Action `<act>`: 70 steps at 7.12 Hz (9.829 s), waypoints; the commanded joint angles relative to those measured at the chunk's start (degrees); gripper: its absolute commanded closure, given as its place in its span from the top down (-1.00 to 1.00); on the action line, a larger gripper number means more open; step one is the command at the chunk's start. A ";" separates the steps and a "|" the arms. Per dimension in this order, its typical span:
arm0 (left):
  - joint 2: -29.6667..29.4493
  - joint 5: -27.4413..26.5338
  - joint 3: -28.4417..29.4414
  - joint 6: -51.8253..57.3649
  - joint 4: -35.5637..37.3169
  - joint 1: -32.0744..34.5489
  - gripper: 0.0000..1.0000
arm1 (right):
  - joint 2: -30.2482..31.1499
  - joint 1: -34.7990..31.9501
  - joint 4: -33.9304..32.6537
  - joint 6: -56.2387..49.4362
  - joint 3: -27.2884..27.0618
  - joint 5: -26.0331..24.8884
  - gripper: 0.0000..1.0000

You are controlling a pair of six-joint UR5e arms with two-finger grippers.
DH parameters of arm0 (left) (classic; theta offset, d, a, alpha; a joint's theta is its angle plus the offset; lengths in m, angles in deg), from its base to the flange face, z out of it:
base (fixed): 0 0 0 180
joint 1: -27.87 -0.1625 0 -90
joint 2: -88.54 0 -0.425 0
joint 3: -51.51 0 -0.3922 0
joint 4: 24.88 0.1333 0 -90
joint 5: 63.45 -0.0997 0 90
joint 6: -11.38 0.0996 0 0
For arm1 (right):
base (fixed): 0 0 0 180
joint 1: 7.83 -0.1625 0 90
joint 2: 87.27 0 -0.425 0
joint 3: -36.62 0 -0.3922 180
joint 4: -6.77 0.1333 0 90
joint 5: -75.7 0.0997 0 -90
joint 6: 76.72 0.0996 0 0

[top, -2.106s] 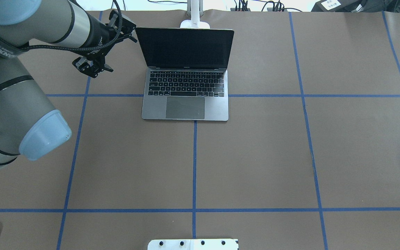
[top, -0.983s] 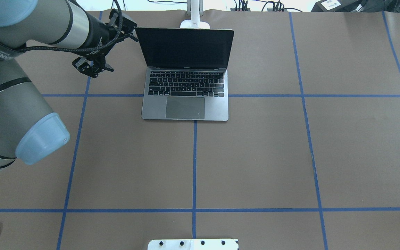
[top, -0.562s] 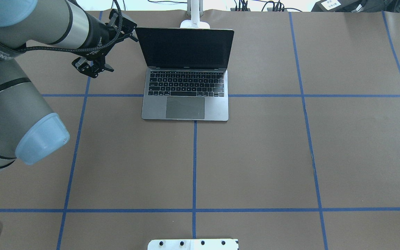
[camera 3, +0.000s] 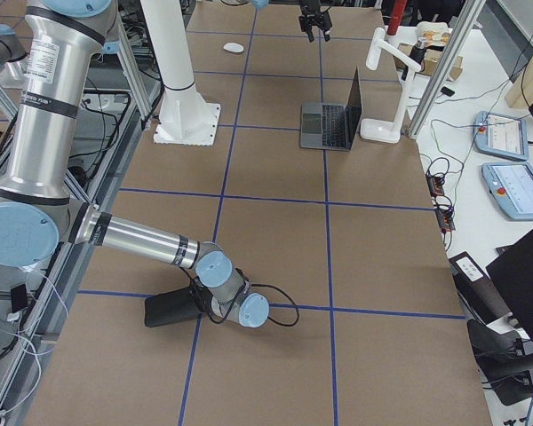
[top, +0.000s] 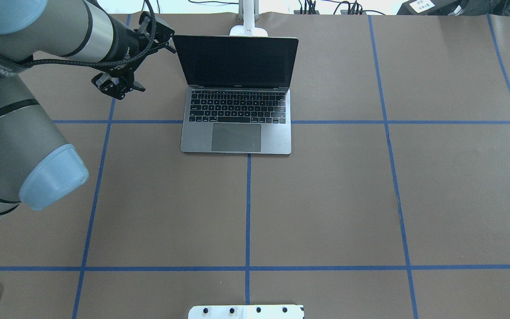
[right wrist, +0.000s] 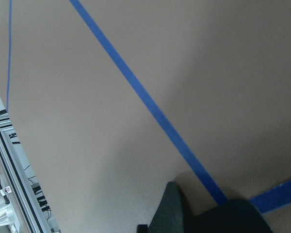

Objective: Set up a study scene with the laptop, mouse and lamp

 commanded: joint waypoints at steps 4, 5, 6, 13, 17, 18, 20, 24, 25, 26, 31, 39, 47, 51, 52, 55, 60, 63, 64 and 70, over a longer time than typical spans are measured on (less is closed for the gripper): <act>0.00 0.09 -0.38 -0.26 -0.09 0.00 0.98 | -0.99 -1.05 -15.10 -0.03 -11.62 1.03 -1.00; 0.00 0.18 -0.29 -0.26 -0.09 -0.09 0.99 | -4.91 -2.36 -20.97 0.15 -12.69 1.12 -1.00; 0.09 0.18 -0.29 -0.26 -0.09 -0.44 0.99 | -10.61 -3.94 -27.90 0.32 -12.53 1.12 -1.00; 0.79 0.18 0.32 -0.17 -0.09 -0.44 0.98 | -34.64 -2.84 -33.48 27.14 -6.04 14.20 -1.00; 0.88 0.18 0.32 -0.17 0.00 -0.44 0.98 | -42.09 4.65 -5.53 52.14 4.91 16.50 -1.00; 0.88 0.18 0.32 -0.17 0.00 -0.44 0.98 | -44.48 5.18 -1.38 55.83 7.48 16.76 -1.00; 0.97 0.18 0.23 -0.17 0.00 -0.44 0.98 | -49.66 6.93 1.12 60.60 12.14 17.47 -1.00; 0.88 0.18 -0.12 -0.17 0.26 -0.35 0.98 | -57.14 9.40 3.14 60.88 20.68 18.69 -1.00; 0.88 0.18 -0.20 -0.17 0.26 -0.35 0.98 | -57.42 9.93 4.53 60.97 21.22 18.70 -1.00; 0.97 0.18 -0.21 -0.17 0.26 -0.26 0.98 | -58.55 10.19 5.07 60.97 22.96 18.79 -0.55; 0.79 0.18 -0.91 -0.26 1.14 -0.26 0.98 | -62.78 8.79 5.08 61.23 27.01 25.54 0.96; 1.05 0.26 -0.47 0.61 1.41 -0.26 0.98 | -49.81 -1.22 5.25 72.30 16.16 9.59 0.90; 29.47 6.85 -13.63 45.63 1.06 0.00 0.98 | -28.27 -12.30 20.95 73.79 -3.11 -19.96 0.96; 51.73 6.85 -14.57 60.30 -17.91 -0.96 0.99 | -25.69 -12.22 21.07 77.32 -9.01 -24.28 0.96; 54.64 5.81 -13.14 57.86 -21.84 -4.97 1.00 | -25.69 -12.22 21.07 77.32 -9.27 -24.28 0.96; 59.99 0.53 -11.46 53.79 -29.32 -16.50 1.00 | -25.60 -12.13 21.07 77.32 -9.80 -24.01 0.96; 69.51 -5.36 -5.84 49.92 -46.11 -26.19 0.99 | -25.60 -11.78 21.07 77.40 -9.98 -23.84 0.96; 70.48 -5.45 -0.05 49.31 -52.35 -28.38 0.99 | -25.60 -11.17 21.07 77.40 -10.07 -23.84 0.96; 70.66 -5.36 0.40 47.92 -52.56 -30.39 0.99 | -25.60 -11.16 21.07 77.40 -10.07 -23.75 0.96; 74.27 -5.45 1.11 44.12 -55.81 -35.50 0.99 | -25.69 -10.81 21.07 77.40 -10.07 -23.40 0.96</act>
